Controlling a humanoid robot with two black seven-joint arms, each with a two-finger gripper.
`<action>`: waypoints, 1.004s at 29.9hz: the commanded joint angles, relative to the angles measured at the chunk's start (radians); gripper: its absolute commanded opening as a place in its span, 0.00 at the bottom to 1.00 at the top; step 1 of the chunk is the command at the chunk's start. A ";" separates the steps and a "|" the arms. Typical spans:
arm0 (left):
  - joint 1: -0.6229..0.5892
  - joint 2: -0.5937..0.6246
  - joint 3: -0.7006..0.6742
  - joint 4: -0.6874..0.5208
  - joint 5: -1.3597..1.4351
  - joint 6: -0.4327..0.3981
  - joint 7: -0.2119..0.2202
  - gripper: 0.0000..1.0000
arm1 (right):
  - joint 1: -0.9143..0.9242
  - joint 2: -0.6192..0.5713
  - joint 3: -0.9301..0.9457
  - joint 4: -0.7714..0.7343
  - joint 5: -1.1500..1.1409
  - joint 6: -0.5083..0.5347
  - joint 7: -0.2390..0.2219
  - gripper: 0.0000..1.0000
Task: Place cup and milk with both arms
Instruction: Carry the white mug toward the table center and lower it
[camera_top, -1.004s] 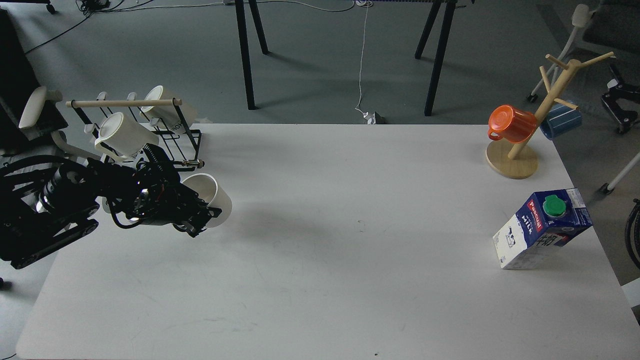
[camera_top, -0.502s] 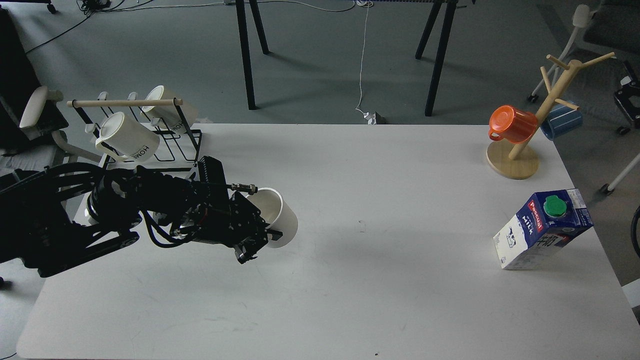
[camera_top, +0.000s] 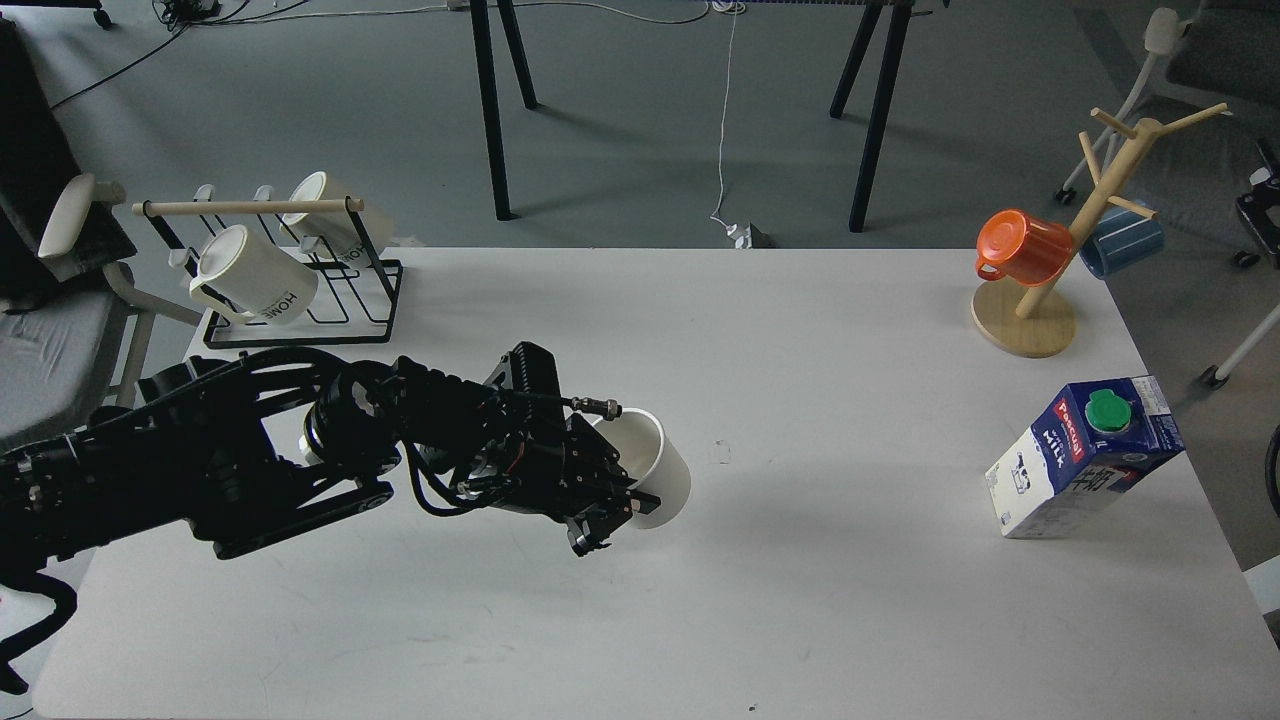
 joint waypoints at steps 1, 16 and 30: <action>0.003 -0.005 -0.001 0.006 0.000 0.002 0.000 0.00 | 0.001 0.023 -0.002 -0.013 -0.002 0.000 -0.001 0.98; 0.023 -0.043 -0.003 0.017 0.000 0.004 0.000 0.03 | 0.000 0.037 -0.002 -0.033 -0.004 0.000 -0.003 0.98; 0.034 -0.045 -0.001 0.040 0.000 0.030 0.000 0.13 | 0.000 0.039 0.000 -0.031 -0.004 0.000 -0.004 0.98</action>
